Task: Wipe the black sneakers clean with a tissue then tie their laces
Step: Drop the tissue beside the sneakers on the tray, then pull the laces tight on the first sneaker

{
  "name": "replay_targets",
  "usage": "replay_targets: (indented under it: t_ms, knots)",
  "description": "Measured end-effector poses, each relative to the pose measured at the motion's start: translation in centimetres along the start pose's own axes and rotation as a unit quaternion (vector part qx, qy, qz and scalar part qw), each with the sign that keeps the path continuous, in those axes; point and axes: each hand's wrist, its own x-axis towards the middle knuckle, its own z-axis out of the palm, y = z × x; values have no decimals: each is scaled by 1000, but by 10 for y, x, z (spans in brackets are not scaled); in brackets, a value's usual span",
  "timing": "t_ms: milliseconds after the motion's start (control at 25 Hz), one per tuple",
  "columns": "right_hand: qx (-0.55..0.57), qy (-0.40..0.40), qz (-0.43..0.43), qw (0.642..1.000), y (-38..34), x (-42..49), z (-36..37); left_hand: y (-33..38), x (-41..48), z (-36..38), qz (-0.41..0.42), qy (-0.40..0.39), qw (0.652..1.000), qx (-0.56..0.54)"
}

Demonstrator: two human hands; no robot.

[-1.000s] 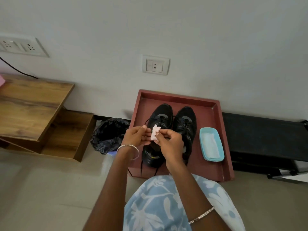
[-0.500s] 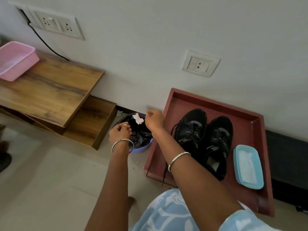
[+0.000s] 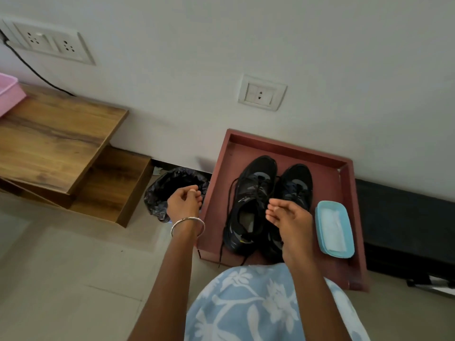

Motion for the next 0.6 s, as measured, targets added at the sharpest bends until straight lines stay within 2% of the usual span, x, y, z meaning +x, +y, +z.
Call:
replay_targets:
  t_ms: [160,200,320,400,520,600]
  knots:
    - [-140,118,-28,983,5,-15,-75,-7,-67,38,108,-120,985,60]
    - [-155,111,-13,981,6,-16,-83,-11,-81,46,139,-146,974,99]
    - [-202,-1,12,979,20,-9,-88,-15,-118,65,204,-219,920,253]
    - [-251,-51,-16,967,29,-3,-83,-20,-130,76,218,-268,868,357]
    - [-274,-83,-23,958,28,9,-85,-29,-135,86,218,-300,785,497]
    - [-260,-101,-7,960,25,15,-90,-31,-134,90,215,-307,754,540]
